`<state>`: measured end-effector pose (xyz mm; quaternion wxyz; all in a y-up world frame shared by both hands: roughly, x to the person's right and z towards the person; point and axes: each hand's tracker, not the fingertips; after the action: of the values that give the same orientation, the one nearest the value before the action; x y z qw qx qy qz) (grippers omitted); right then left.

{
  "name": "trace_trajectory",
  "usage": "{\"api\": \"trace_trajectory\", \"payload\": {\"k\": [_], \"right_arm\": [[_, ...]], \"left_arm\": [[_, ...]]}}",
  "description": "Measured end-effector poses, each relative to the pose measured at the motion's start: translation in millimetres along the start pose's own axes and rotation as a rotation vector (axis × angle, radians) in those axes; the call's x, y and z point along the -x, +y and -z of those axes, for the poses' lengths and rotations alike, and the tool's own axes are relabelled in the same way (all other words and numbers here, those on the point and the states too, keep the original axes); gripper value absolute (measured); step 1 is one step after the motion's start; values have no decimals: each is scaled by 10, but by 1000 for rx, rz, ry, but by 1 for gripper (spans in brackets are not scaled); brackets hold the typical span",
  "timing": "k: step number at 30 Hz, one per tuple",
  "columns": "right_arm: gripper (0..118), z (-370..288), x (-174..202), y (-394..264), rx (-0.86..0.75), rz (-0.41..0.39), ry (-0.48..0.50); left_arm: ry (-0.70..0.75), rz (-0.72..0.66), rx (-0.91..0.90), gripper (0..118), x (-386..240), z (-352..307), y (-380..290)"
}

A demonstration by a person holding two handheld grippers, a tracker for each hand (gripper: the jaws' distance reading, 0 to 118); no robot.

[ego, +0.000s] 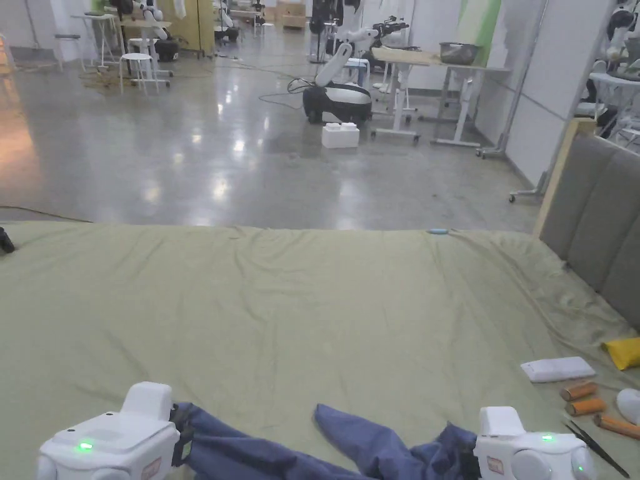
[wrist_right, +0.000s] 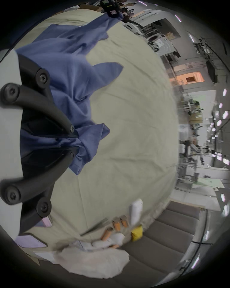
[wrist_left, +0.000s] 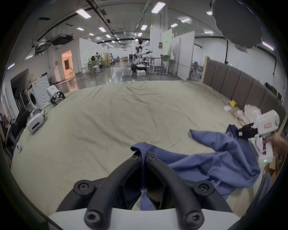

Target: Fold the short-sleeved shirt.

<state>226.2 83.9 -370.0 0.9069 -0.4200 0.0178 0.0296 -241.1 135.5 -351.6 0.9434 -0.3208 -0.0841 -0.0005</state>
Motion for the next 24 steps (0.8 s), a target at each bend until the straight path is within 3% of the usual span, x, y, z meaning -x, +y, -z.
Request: {"api": "trace_trajectory", "payload": {"k": [4,5,9,10,13,18,24], "right_arm": [[9,-511,-11,113,-150,25,4],[9,-794,50,174,-175,24,-59],[9,-1465,109,346,-322,30,-64],[9,-1443,-88,425,-333,52,-68],[9,-1849,-198,636,-422,79,-73],[9,-2324,-306,1010,-498,78,-130],[9,-2406,-340,1479,-514,76,-137]], "left_arm": [[11,-14,-100,0,130,-288,183],[15,-17,-131,0,177,-389,255],[52,-44,-252,0,321,-946,523],[60,-46,-273,0,313,-1128,586],[106,-56,-342,0,563,-1481,793],[207,-90,-406,0,922,-1986,1076],[259,-111,-398,0,1205,-2106,1386]]}}
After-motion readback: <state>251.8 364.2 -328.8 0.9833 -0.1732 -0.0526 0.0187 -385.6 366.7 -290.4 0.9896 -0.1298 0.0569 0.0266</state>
